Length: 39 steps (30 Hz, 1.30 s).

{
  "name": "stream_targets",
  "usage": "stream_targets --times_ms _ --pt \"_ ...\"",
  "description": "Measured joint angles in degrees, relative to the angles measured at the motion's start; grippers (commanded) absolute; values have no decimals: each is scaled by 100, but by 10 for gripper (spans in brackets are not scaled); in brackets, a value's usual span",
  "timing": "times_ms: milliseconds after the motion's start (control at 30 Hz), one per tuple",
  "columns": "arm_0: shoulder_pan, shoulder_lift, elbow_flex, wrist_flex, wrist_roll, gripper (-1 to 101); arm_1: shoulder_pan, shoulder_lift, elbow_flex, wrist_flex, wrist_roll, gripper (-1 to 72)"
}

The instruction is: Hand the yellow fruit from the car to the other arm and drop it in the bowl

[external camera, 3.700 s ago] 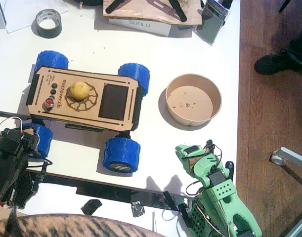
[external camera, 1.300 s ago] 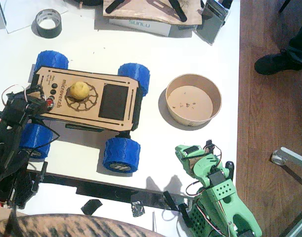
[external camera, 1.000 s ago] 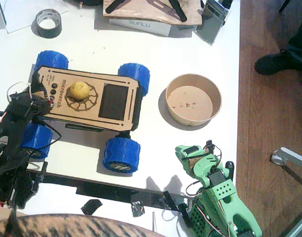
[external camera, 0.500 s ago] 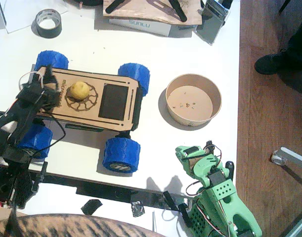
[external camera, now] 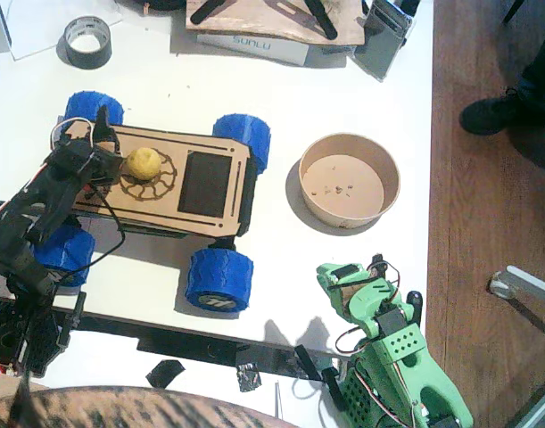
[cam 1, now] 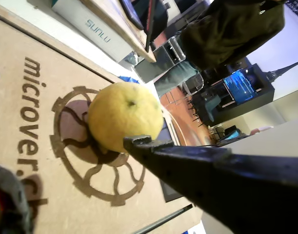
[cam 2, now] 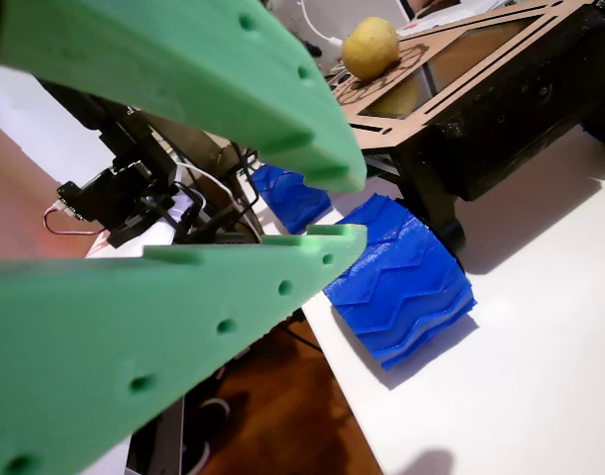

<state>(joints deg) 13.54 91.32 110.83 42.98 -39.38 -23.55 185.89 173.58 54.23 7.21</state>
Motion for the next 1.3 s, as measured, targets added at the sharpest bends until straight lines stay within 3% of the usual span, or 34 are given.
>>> stream_targets --times_ms 400,1300 --pt "211 -1020 -650 0 0 598 0 0 0 0 0 -1" --pt "598 -1424 -712 -483 9 542 0 0 0 0 0 -1"
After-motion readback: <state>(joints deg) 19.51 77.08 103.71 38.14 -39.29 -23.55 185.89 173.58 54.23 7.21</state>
